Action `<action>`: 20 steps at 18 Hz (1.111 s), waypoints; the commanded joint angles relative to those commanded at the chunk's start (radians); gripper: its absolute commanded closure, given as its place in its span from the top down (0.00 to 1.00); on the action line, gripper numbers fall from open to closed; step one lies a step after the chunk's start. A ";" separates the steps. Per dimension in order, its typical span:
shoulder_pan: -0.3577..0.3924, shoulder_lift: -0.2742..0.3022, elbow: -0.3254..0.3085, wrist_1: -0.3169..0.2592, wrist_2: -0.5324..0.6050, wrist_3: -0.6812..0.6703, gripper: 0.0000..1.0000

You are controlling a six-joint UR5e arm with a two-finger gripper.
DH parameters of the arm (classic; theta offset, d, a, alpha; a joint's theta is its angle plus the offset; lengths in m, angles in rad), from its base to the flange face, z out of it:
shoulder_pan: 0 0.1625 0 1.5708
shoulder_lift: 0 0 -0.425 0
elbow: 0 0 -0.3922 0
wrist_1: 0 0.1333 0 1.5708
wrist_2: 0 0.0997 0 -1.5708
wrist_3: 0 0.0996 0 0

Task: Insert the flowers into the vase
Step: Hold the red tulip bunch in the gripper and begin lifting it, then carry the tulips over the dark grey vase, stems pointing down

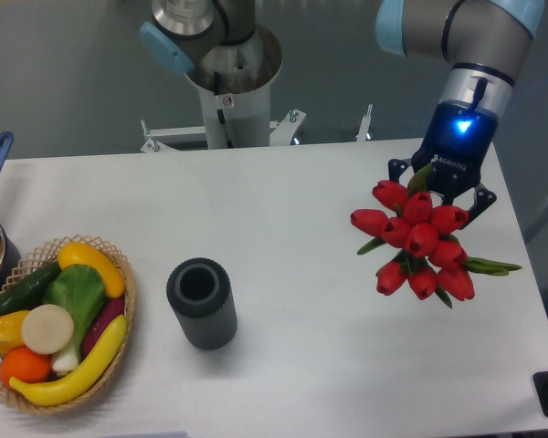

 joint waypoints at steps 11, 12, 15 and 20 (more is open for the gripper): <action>-0.003 -0.002 -0.003 0.020 0.000 -0.003 0.33; -0.003 -0.002 -0.003 0.020 -0.002 -0.003 0.33; -0.015 -0.006 -0.002 0.020 -0.002 -0.003 0.33; -0.029 -0.017 0.003 0.020 0.003 0.003 0.33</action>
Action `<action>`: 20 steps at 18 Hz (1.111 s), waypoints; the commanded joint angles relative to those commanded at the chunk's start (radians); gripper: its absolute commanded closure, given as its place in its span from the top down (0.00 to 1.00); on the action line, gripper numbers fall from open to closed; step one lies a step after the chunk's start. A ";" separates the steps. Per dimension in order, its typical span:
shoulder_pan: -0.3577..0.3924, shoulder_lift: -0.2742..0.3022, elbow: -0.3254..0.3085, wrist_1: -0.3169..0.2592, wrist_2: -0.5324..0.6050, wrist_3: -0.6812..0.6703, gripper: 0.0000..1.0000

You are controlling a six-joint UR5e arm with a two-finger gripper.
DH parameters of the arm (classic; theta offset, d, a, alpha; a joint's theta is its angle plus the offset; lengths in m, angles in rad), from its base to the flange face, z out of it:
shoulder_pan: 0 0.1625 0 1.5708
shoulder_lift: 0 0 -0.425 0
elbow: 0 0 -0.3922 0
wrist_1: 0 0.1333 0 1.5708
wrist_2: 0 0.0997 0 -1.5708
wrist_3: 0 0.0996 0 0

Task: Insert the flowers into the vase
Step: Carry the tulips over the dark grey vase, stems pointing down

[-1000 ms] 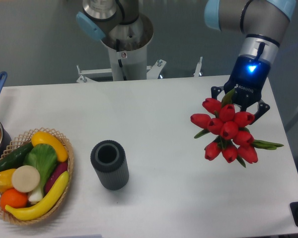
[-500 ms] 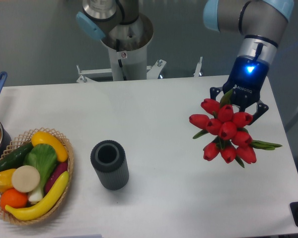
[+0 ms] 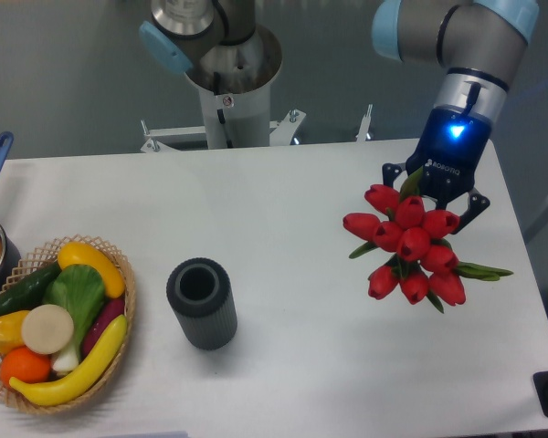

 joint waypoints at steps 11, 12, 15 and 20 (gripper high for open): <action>-0.052 -0.015 0.012 0.054 -0.228 0.015 0.33; -0.060 -0.015 0.006 0.054 -0.280 0.024 0.33; -0.068 -0.014 -0.049 0.055 -0.417 0.072 0.33; -0.090 -0.006 -0.106 0.055 -0.589 0.147 0.33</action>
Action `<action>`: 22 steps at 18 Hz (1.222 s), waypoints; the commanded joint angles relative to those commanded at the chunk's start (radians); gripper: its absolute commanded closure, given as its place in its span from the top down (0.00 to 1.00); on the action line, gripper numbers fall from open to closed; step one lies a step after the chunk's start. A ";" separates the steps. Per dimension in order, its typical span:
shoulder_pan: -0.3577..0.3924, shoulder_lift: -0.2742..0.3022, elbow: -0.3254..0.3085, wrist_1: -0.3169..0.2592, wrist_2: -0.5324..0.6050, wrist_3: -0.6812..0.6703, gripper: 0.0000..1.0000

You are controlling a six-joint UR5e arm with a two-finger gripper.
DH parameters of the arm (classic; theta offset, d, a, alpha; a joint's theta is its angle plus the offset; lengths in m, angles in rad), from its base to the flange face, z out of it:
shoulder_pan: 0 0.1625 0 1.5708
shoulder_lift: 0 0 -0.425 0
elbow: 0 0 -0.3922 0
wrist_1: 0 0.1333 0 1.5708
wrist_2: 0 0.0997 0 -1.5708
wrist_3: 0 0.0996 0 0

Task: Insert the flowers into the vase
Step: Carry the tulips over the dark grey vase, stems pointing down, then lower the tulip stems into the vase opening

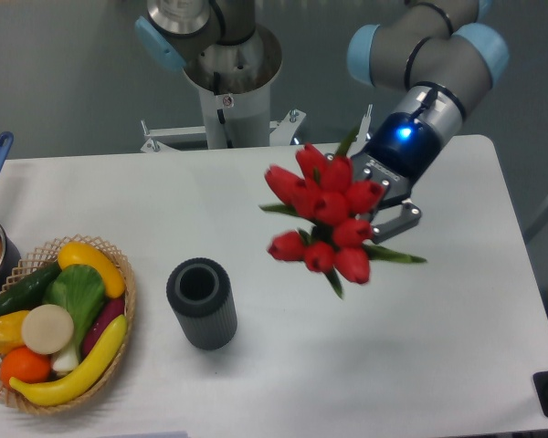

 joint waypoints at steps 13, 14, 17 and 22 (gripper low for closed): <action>-0.141 0.060 -0.043 -0.005 -0.091 -0.001 0.33; -0.150 0.057 -0.049 -0.005 -0.091 -0.003 0.33; -0.175 0.055 -0.058 -0.008 -0.091 -0.009 0.33; -0.196 0.046 -0.087 -0.011 -0.089 -0.014 0.33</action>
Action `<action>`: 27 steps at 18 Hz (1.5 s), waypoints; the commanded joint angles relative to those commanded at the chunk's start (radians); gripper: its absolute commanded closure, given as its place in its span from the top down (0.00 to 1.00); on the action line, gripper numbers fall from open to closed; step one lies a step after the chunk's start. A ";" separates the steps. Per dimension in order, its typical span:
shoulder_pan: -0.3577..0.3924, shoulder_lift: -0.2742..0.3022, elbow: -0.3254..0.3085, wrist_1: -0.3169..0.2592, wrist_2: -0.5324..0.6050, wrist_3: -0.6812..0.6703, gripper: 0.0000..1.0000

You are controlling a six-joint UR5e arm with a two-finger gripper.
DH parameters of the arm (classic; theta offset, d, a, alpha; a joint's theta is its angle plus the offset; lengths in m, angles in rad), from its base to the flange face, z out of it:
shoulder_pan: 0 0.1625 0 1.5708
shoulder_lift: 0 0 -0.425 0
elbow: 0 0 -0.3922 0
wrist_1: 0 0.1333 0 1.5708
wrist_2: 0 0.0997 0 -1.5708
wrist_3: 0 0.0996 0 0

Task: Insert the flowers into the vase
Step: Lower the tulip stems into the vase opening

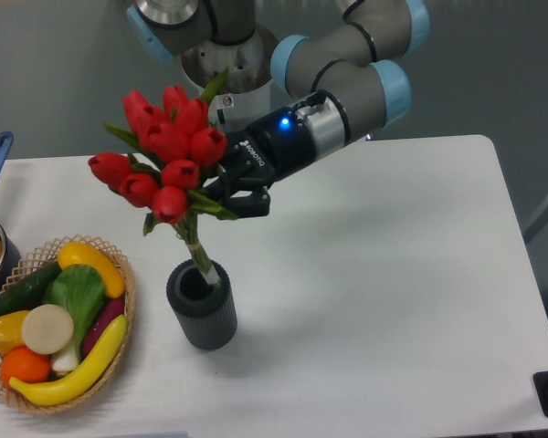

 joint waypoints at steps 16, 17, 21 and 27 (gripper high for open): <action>-0.006 -0.081 -0.066 0.002 0.008 0.011 0.33; -0.003 -0.087 -0.068 0.002 0.009 0.011 0.33; 0.014 -0.106 -0.077 0.002 0.014 0.011 0.34; 0.012 -0.150 -0.078 0.005 0.020 0.038 0.34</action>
